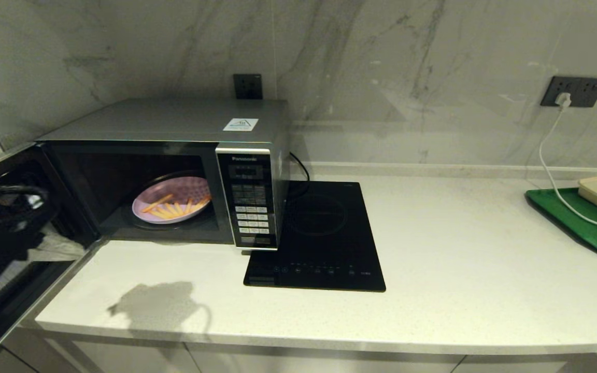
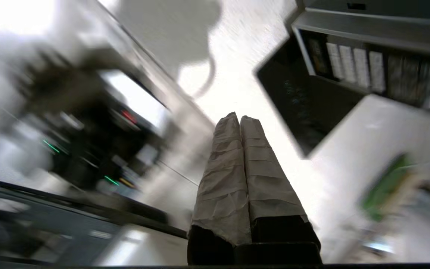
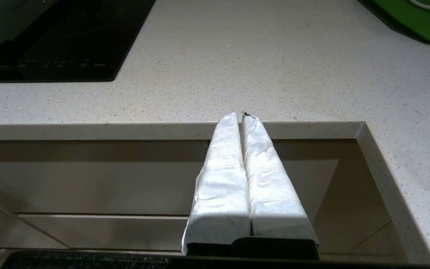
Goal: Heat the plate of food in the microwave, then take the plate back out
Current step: Close the microwave oven
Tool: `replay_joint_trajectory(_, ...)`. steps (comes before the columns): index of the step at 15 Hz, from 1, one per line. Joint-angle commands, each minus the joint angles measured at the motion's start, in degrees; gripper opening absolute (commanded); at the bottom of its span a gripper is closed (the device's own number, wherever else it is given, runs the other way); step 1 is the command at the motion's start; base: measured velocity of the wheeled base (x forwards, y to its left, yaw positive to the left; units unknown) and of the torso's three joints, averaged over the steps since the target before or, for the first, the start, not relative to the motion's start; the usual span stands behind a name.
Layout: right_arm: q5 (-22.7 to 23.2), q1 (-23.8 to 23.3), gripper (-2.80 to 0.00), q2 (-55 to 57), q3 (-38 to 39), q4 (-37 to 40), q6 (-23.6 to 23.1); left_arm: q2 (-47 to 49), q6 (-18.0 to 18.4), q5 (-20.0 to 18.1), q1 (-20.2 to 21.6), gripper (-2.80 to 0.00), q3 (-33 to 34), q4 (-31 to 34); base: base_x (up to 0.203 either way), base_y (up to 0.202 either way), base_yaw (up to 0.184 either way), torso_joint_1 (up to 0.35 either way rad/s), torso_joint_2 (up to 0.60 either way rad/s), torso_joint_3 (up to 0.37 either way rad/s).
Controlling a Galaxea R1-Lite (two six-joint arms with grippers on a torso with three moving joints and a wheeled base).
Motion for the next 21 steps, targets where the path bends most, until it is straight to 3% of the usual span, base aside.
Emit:
replay_joint_trajectory(1,0.0,0.0,-2.8,0.0,0.0,0.0,0.0,-8.8,19.7,3.6,11.4,-2.8,-0.7,2.8,0.0,0.0,0.0,0.0,0.0,0.0)
replay_joint_trajectory(4,0.0,0.0,-2.8,0.0,0.0,0.0,0.0,-11.7,39.3,7.3,27.6,-2.8,-2.2,3.7,0.0,0.0,0.0,0.0,0.0,0.0)
replay_joint_trajectory(6,0.0,0.0,-2.8,0.0,0.0,0.0,0.0,-12.3,46.7,9.2,32.7,-2.8,-4.8,0.3,0.0,0.0,0.0,0.0,0.0,0.0)
replay_joint_trajectory(8,0.0,0.0,-2.8,0.0,0.0,0.0,0.0,-11.5,49.3,14.0,32.9,-2.8,-5.8,-4.6,0.0,0.0,0.0,0.0,0.0,0.0)
replay_joint_trajectory(10,0.0,0.0,-2.8,0.0,0.0,0.0,0.0,-9.0,49.9,15.8,33.6,-2.8,-5.9,-11.0,0.0,0.0,0.0,0.0,0.0,0.0)
replay_joint_trajectory(17,0.0,0.0,-2.8,0.0,0.0,0.0,0.0,6.5,51.5,16.2,39.4,-2.8,-6.0,-21.1,0.0,0.0,0.0,0.0,0.0,0.0)
replay_joint_trajectory(21,0.0,0.0,-2.8,0.0,0.0,0.0,0.0,14.2,51.6,15.8,39.9,-2.8,-6.7,-27.3,0.0,0.0,0.0,0.0,0.0,0.0)
